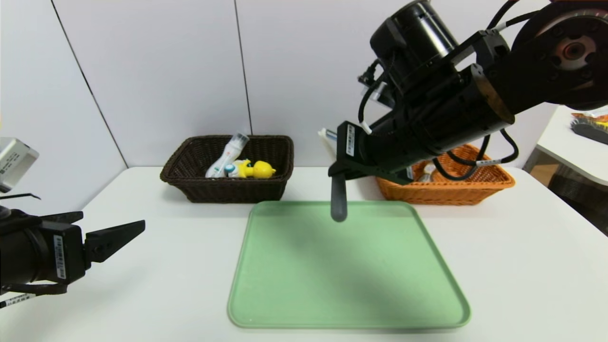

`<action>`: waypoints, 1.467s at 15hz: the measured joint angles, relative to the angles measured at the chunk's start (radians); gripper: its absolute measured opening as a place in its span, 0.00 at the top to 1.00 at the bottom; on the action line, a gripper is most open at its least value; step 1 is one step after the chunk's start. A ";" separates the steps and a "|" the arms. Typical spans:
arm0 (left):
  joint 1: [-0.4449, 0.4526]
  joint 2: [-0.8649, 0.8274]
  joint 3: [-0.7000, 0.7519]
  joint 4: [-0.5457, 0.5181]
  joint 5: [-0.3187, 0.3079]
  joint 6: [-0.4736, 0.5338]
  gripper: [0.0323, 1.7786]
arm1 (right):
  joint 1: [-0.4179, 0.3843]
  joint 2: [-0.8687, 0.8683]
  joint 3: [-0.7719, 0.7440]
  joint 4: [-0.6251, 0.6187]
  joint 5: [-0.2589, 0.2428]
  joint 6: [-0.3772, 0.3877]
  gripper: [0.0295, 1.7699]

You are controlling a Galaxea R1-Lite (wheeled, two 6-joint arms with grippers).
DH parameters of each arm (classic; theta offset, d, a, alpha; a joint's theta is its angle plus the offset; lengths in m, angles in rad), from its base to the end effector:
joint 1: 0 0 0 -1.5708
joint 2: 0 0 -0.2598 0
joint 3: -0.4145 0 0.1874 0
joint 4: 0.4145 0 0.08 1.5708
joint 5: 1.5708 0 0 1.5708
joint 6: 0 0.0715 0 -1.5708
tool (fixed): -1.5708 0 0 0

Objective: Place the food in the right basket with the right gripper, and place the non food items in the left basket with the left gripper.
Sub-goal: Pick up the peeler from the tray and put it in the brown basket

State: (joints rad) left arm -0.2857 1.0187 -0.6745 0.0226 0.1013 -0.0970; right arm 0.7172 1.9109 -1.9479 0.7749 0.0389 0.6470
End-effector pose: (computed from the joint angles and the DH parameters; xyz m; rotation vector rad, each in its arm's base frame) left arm 0.1860 -0.0471 0.1802 -0.0250 0.3688 -0.1646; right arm 0.2750 0.2435 0.2248 0.3396 0.9065 0.4582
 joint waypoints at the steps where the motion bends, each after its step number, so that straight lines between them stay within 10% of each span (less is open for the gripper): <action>1: 0.000 0.003 0.003 0.001 0.001 0.001 0.05 | 0.009 0.000 0.000 -0.080 -0.002 -0.009 0.87; 13: -0.002 0.037 0.003 -0.001 0.014 0.004 0.05 | 0.029 0.232 0.000 -0.911 -0.084 -0.183 0.87; 22: -0.003 0.040 0.014 0.001 0.022 0.005 0.05 | 0.014 0.463 -0.002 -1.190 -0.084 -0.297 0.87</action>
State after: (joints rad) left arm -0.2885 1.0583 -0.6600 0.0238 0.1234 -0.0923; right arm 0.7317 2.3736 -1.9498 -0.4155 -0.0447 0.3502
